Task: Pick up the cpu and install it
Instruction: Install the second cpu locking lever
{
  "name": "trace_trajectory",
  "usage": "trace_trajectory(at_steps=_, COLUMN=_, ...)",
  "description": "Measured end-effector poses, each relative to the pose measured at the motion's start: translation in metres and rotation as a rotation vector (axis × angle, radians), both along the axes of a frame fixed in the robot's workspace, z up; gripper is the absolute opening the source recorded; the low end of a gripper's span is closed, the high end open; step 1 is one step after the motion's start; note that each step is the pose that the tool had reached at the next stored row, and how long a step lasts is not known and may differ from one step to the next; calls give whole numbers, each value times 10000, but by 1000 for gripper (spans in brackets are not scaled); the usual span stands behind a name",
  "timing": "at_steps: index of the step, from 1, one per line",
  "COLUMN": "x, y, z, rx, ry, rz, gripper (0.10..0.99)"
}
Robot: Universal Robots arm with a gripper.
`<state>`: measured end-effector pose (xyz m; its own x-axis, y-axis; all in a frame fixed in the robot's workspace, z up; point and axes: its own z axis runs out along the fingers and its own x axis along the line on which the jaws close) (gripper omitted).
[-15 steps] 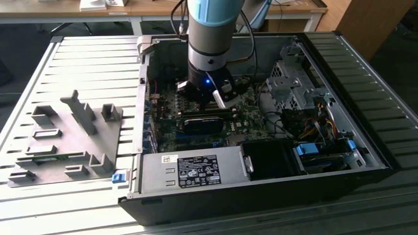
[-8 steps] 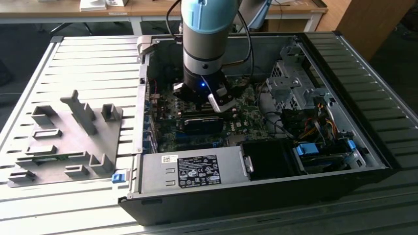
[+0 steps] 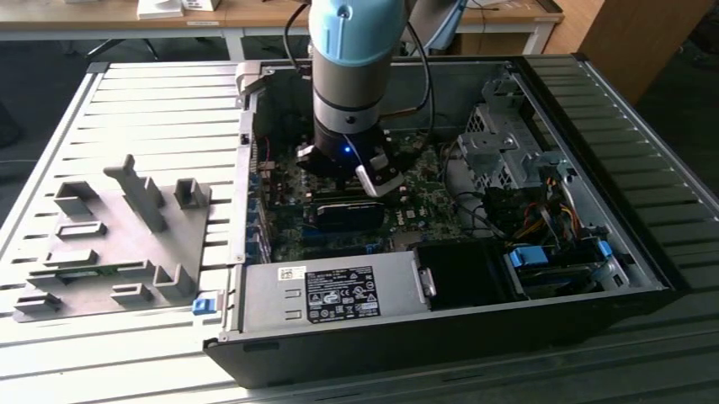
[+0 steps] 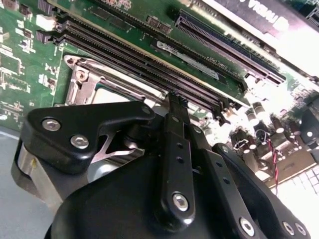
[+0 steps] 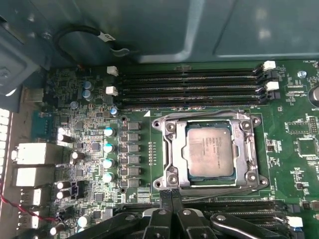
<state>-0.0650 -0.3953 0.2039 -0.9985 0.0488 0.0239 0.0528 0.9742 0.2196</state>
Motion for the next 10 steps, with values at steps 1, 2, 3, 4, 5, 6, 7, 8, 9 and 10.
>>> trace_trajectory(at_steps=1, x=-4, y=0, z=-9, rx=4, ry=-11, rz=0, gripper=106)
trace_trajectory(at_steps=2, x=-6, y=0, z=-19, rx=12, ry=-19, rz=1, gripper=106)
trace_trajectory(at_steps=3, x=-9, y=0, z=-27, rx=21, ry=-26, rz=1, gripper=106)
trace_trajectory(at_steps=4, x=-13, y=-1, z=-33, rx=31, ry=-37, rz=1, gripper=106)
trace_trajectory(at_steps=5, x=-18, y=0, z=-38, rx=43, ry=-48, rz=1, gripper=106)
trace_trajectory(at_steps=6, x=-22, y=0, z=-42, rx=58, ry=-58, rz=0, gripper=106)
trace_trajectory(at_steps=7, x=-26, y=0, z=-46, rx=77, ry=-69, rz=0, gripper=106)
trace_trajectory(at_steps=8, x=-32, y=-1, z=-49, rx=96, ry=-81, rz=1, gripper=106)
trace_trajectory(at_steps=9, x=-40, y=-1, z=-52, rx=112, ry=-98, rz=1, gripper=106)
trace_trajectory(at_steps=10, x=-50, y=0, z=-56, rx=126, ry=-119, rz=0, gripper=106)
